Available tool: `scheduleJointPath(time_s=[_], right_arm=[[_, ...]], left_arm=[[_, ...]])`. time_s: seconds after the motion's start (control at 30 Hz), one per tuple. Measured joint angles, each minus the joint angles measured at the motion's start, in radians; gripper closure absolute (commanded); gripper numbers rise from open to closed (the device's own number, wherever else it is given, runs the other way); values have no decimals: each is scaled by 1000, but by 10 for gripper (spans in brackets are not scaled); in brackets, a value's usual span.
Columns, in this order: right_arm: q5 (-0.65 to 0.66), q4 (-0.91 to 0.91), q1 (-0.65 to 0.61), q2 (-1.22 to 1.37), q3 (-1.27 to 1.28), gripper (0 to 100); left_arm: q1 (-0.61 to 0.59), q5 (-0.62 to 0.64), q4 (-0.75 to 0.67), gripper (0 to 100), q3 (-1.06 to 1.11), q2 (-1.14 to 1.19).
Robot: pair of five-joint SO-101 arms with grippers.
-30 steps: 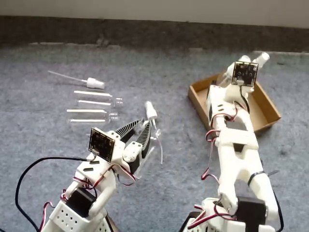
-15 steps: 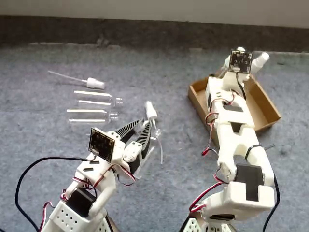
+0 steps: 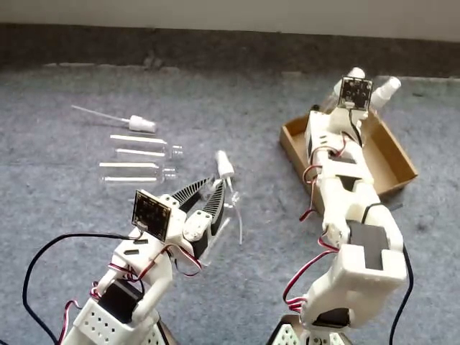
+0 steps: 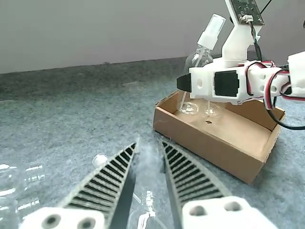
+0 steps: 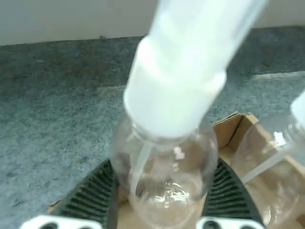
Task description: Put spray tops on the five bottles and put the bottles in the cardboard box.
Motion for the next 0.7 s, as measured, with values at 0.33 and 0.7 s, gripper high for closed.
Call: scheduleJointPath(time_s=[0.33, 0.7], right_arm=[[-3, -23, -3, 68, -3, 863], [-3, -26, -6, 69, 9, 749]], left_arm=[[0, 0, 0, 973, 0, 0], [0, 0, 0, 973, 0, 0]])
